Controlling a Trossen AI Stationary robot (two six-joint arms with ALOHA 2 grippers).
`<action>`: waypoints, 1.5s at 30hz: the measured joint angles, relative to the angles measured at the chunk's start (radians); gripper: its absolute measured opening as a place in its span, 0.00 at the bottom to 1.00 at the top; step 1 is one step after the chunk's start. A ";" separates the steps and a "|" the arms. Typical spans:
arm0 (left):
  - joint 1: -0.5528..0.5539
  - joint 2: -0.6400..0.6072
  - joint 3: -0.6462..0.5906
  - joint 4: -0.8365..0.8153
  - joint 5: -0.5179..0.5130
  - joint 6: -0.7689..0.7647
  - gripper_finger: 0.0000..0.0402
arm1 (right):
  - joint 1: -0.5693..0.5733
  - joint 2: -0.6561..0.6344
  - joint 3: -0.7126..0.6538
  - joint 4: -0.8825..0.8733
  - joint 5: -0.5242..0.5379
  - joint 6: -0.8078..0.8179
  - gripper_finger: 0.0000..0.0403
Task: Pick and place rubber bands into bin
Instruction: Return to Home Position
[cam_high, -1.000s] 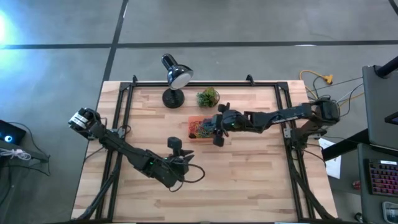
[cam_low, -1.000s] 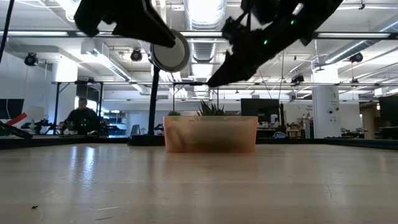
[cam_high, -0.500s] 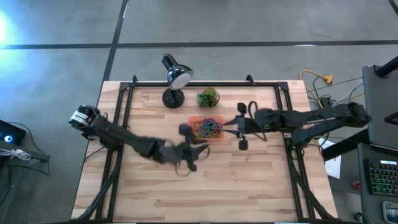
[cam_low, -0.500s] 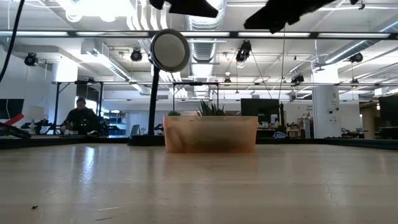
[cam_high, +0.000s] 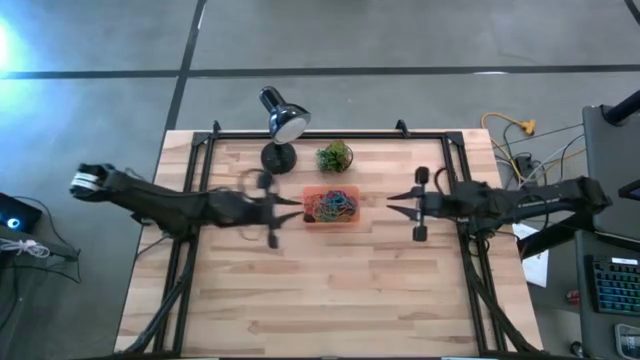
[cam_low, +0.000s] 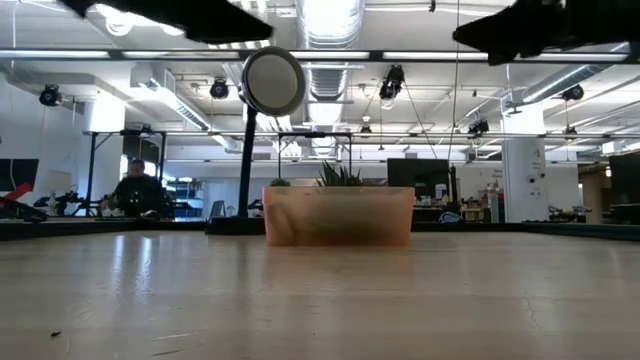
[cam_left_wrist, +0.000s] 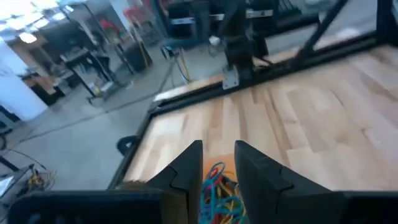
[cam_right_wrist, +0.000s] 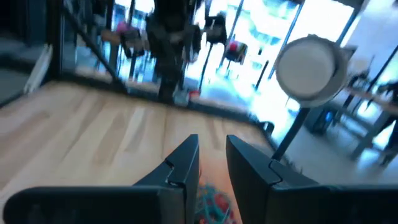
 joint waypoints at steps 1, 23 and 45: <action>-0.003 -0.053 -0.051 0.027 -0.003 0.000 0.19 | 0.000 -0.030 -0.021 0.030 0.000 -0.004 0.19; -0.003 -0.824 -0.669 0.256 0.118 0.036 0.19 | 0.000 -0.426 -0.301 0.073 -0.059 -0.016 0.20; 0.002 -1.045 -0.669 -0.029 0.271 0.109 0.19 | -0.007 -0.658 -0.322 -0.148 -0.233 -0.021 0.20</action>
